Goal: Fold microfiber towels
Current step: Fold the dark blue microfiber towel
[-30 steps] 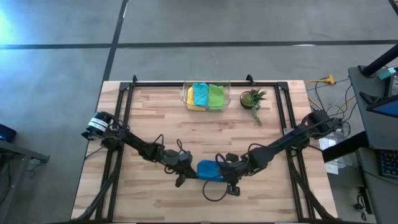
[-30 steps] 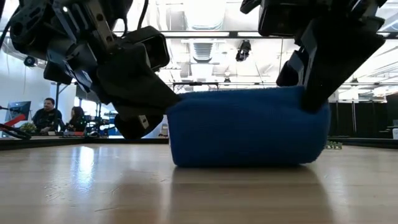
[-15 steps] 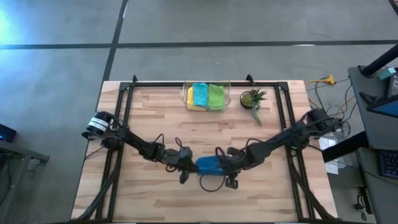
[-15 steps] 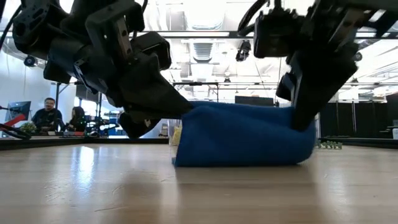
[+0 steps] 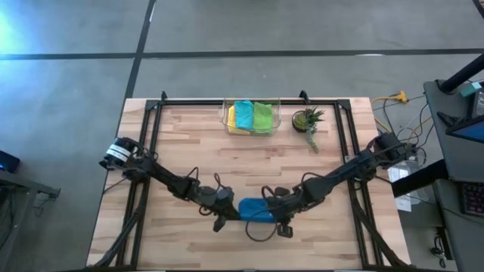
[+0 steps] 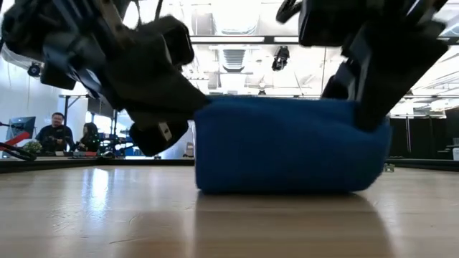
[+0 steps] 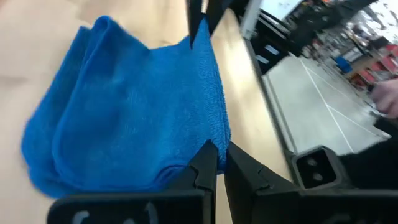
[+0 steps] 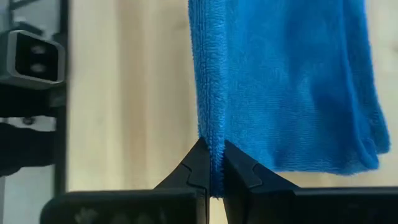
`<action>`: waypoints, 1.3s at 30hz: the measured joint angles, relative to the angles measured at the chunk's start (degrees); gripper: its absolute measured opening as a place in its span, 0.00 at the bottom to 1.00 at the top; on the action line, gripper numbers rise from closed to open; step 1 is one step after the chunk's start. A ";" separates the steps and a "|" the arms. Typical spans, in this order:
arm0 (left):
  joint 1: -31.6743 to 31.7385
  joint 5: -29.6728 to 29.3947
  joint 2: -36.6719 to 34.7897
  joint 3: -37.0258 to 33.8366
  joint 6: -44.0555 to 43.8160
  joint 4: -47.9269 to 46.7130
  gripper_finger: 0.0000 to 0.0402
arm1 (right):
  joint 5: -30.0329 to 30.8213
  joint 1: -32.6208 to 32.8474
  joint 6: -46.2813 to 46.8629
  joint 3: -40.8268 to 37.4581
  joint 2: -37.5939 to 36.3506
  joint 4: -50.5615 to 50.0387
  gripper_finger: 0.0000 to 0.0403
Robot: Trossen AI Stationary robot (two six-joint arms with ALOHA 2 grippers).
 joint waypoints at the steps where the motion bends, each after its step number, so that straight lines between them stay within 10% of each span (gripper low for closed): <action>1: -0.66 0.00 0.00 0.26 0.00 0.04 0.00 | 0.02 0.60 0.00 0.00 0.00 0.71 0.03; 10: -2.39 -0.74 0.00 1.15 -0.24 -0.27 0.00 | 1.56 2.19 0.01 -0.09 0.11 4.88 0.06; 39: -1.73 -1.57 0.00 1.99 -0.26 -1.12 0.00 | 2.19 1.84 6.08 -0.04 2.27 11.46 0.84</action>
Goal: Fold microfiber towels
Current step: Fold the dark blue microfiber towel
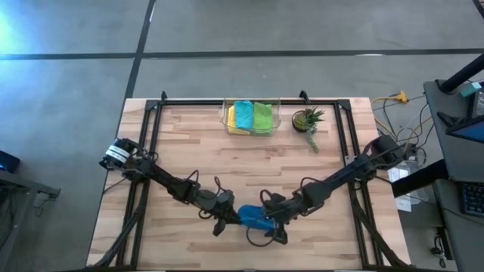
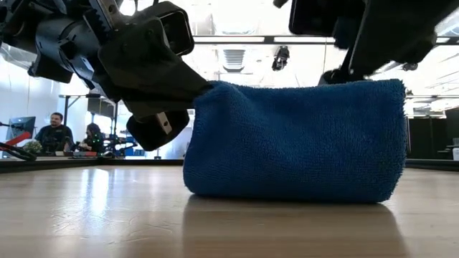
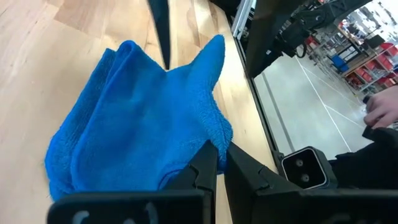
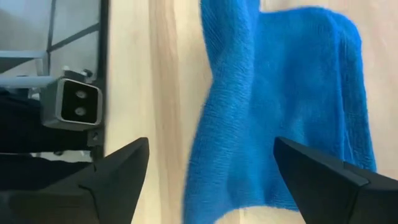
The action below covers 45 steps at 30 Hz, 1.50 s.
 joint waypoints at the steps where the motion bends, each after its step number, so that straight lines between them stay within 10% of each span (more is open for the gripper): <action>1: 0.00 -0.02 0.00 0.00 0.00 -0.02 0.00 | -0.02 -0.06 0.00 0.00 0.51 -0.02 0.84; 45: 0.54 -10.49 0.00 -0.15 -0.02 -6.85 0.00 | -6.98 -1.57 4.23 0.15 6.21 3.25 0.61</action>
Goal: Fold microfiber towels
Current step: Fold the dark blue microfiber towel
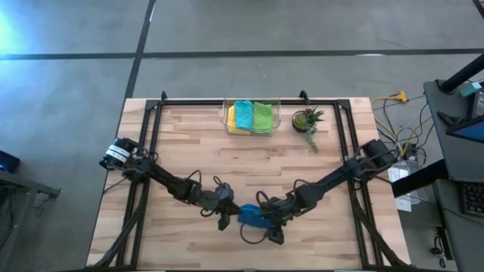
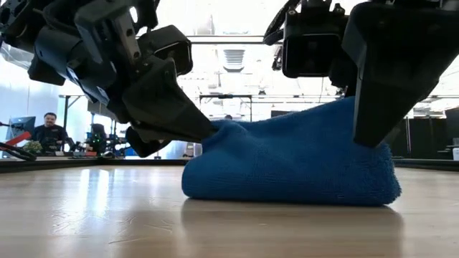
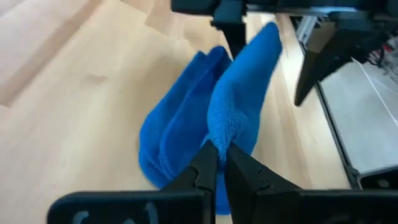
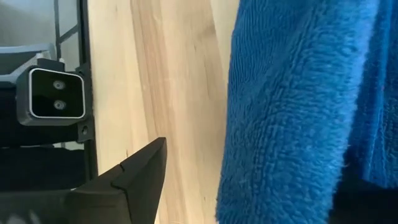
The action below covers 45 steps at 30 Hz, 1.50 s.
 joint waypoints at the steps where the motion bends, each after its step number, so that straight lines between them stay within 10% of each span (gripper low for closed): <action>1: 0.13 -0.51 0.00 0.00 0.00 0.03 0.00 | 0.10 0.00 0.30 0.00 -0.07 -0.26 0.61; 25: 2.23 -3.28 2.36 0.06 0.04 0.13 0.00 | 7.86 -1.18 1.78 0.00 -10.02 -19.38 0.59; 31: 2.83 -3.28 2.36 0.12 0.00 0.12 0.00 | 18.47 0.29 -5.67 0.00 -12.23 -11.40 0.59; 45: 3.66 -3.28 2.36 0.17 -0.02 0.14 0.00 | 18.64 0.25 -11.15 0.02 -5.68 -9.16 0.58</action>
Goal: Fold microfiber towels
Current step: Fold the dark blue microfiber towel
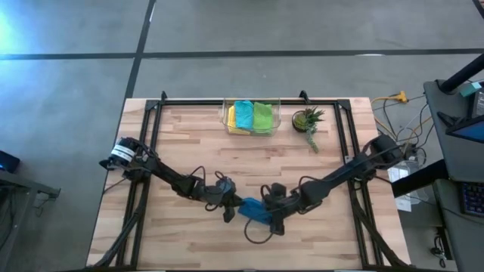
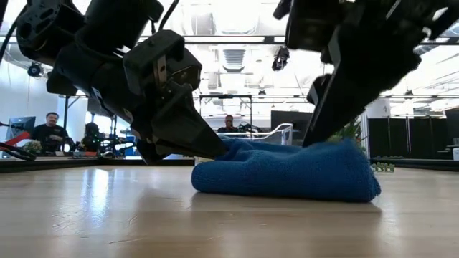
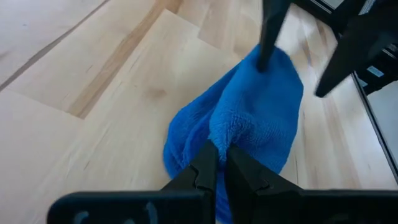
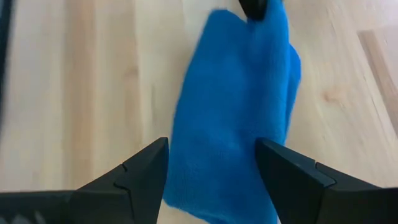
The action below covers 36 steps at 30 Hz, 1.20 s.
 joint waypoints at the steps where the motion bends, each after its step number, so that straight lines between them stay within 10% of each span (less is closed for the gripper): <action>1: 0.06 0.00 0.00 0.00 0.00 0.02 0.00 | 0.02 -0.13 0.01 0.00 0.29 -0.62 0.58; 9: 0.60 0.02 0.00 -0.11 0.38 -0.05 0.09 | 0.07 -0.70 0.02 -0.01 1.14 -3.14 0.58; 24: 2.19 6.48 -1.15 -0.11 2.32 1.56 0.57 | 0.05 -0.99 2.82 -0.15 -0.10 -6.11 0.58; 36: 1.95 8.77 -1.53 11.44 20.91 -8.84 0.59 | 3.90 -0.86 2.80 -0.13 -1.02 -0.76 0.58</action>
